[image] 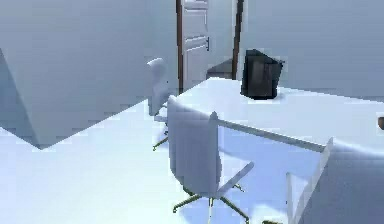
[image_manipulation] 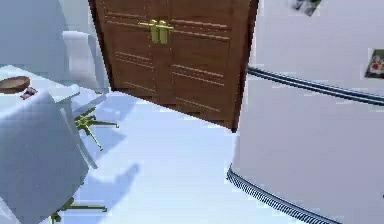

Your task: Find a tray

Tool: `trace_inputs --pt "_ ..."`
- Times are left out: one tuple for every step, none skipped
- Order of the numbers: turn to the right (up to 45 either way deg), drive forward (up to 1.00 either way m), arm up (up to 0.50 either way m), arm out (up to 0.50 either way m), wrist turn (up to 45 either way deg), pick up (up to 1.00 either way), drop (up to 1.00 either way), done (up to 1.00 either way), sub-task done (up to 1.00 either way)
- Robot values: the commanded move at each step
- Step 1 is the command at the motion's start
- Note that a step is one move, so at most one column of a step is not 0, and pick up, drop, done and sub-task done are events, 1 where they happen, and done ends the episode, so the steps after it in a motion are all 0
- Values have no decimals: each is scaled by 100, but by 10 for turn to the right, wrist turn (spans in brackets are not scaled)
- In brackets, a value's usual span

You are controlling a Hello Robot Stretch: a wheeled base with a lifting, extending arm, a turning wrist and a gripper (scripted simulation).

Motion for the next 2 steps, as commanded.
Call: trace_inputs --pt "-450 0 0 0 0 0 0 0 0" --pt "-60 0 0 0 0 0 0 0 0"
